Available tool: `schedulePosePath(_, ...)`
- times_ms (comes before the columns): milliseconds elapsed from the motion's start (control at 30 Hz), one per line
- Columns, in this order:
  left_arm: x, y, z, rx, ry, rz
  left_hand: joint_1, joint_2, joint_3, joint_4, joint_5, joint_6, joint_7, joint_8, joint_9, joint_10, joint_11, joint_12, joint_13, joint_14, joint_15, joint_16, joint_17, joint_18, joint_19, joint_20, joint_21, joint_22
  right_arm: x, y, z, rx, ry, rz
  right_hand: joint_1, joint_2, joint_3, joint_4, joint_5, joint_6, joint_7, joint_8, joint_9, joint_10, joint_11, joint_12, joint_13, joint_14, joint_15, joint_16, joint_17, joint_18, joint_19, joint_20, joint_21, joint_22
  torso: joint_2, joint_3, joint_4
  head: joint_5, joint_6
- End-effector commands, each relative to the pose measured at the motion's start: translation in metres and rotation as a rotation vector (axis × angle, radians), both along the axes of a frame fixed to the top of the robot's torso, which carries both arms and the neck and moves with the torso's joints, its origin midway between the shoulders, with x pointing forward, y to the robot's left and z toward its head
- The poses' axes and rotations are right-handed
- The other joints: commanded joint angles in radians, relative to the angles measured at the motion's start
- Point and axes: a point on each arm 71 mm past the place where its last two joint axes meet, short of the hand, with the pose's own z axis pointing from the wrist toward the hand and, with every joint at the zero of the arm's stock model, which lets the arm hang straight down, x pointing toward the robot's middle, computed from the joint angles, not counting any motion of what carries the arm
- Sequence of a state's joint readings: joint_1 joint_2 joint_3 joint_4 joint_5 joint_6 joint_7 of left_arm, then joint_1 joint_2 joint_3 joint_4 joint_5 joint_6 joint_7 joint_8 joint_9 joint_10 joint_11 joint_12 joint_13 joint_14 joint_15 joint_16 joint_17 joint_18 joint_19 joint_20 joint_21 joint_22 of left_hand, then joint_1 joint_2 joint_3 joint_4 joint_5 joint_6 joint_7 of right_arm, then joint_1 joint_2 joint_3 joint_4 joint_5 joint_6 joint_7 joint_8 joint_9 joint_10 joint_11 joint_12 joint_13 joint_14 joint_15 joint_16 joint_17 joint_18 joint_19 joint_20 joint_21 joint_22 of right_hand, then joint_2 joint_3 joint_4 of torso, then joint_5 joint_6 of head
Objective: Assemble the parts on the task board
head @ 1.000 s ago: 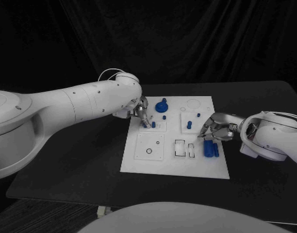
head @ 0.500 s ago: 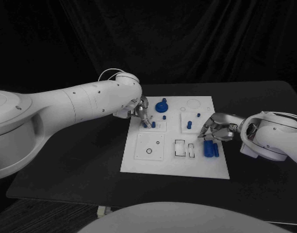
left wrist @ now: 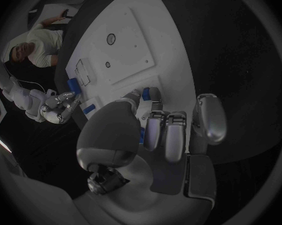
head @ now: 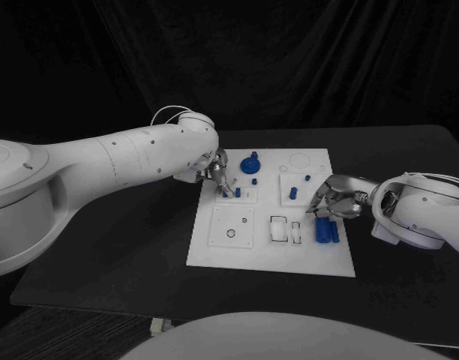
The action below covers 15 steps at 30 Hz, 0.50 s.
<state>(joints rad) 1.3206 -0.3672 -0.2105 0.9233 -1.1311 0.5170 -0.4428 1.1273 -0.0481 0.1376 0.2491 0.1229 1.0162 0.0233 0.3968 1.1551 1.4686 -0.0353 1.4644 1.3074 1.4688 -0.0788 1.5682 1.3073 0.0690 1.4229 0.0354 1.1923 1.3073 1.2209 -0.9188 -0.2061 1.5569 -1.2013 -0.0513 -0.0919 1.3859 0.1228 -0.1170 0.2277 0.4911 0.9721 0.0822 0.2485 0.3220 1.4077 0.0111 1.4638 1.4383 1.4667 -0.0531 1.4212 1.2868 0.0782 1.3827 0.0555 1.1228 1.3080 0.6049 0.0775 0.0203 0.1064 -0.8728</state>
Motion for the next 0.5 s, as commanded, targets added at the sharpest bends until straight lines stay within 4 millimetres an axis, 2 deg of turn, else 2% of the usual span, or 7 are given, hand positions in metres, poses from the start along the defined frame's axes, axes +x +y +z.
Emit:
schedulePosePath(33,-0.0009,-0.0011,-0.0008,-0.004,0.000,0.002,0.000,0.004,0.005,0.006,0.025,-0.016,0.000,0.000,0.009,0.027,-0.004,-0.004,0.186,0.102,-0.004,0.003,0.264,0.006,-0.004,-0.005,-0.003,0.164,-0.0009,-0.0001,-0.0019,-0.011,0.011,-0.003,0.043,0.029,0.006,0.000,0.004,-0.005,0.000,-0.003,-0.001,0.002,-0.007,-0.029,-0.144,0.016,-0.005,-0.003,-0.002,0.018,-0.007,-0.002,-0.004,0.130,0.000,-0.0002,-0.0003,0.000,0.000)
schedulePosePath(333,-0.0003,0.0033,-0.0007,0.000,-0.006,0.014,-0.006,-0.004,-0.001,0.012,0.027,-0.019,0.002,-0.001,0.013,0.027,-0.002,-0.005,0.186,0.102,-0.003,0.003,0.264,0.006,-0.004,-0.004,-0.004,0.164,-0.0011,-0.0009,-0.0020,-0.012,0.013,-0.005,0.043,0.029,0.006,0.000,0.004,-0.005,0.000,-0.003,-0.001,0.002,-0.007,-0.029,-0.144,0.016,-0.005,-0.003,-0.002,0.018,-0.007,-0.002,-0.004,0.130,0.000,-0.0001,-0.0003,-0.002,0.000)
schedulePosePath(500,-0.0003,0.0039,-0.0004,-0.016,-0.012,0.011,-0.020,-0.008,-0.012,0.030,0.000,-0.018,0.003,0.000,0.022,0.028,-0.001,-0.003,0.187,0.102,-0.002,0.003,0.264,0.006,-0.002,-0.003,-0.002,0.164,-0.0009,-0.0011,-0.0023,-0.013,0.013,-0.005,0.043,0.029,0.006,0.000,0.004,-0.005,0.000,-0.003,-0.001,0.002,-0.007,-0.029,-0.144,0.016,-0.005,-0.003,-0.002,0.018,-0.007,-0.002,-0.004,0.130,-0.001,0.0000,0.0003,0.000,0.000)
